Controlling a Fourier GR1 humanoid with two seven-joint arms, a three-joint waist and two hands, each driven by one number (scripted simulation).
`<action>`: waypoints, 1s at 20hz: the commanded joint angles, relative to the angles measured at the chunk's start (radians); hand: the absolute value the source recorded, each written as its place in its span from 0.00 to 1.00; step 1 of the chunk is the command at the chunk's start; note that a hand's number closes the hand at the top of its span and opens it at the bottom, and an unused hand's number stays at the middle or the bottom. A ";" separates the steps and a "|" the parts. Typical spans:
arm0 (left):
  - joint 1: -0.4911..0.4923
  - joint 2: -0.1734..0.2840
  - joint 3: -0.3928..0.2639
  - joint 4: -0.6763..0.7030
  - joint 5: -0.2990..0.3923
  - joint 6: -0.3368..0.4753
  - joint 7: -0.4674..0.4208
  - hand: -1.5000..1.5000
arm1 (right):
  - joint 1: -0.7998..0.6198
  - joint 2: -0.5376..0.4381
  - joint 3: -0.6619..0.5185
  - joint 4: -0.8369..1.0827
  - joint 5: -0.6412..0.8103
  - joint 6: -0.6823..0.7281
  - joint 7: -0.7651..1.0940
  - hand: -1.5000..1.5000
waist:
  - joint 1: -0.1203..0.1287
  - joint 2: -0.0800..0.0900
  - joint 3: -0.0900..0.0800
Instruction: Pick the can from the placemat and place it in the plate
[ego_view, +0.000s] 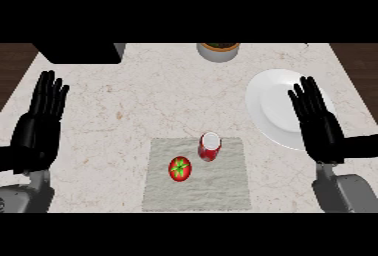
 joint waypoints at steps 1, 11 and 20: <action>0.013 -0.007 0.001 0.004 -0.016 -0.014 0.030 0.50 | -0.002 -0.023 -0.036 -0.010 0.018 0.006 0.008 1.00 | 0.015 0.028 0.016; 0.041 0.013 -0.062 0.196 -0.019 -0.080 0.154 0.50 | 0.119 0.121 0.037 0.010 0.379 -0.482 -0.182 0.00 | -0.018 0.031 0.017; 0.008 -0.011 -0.085 0.176 -0.072 -0.096 0.222 0.50 | 0.210 0.063 0.293 0.017 0.671 -0.462 -0.053 0.00 | 0.017 0.028 0.016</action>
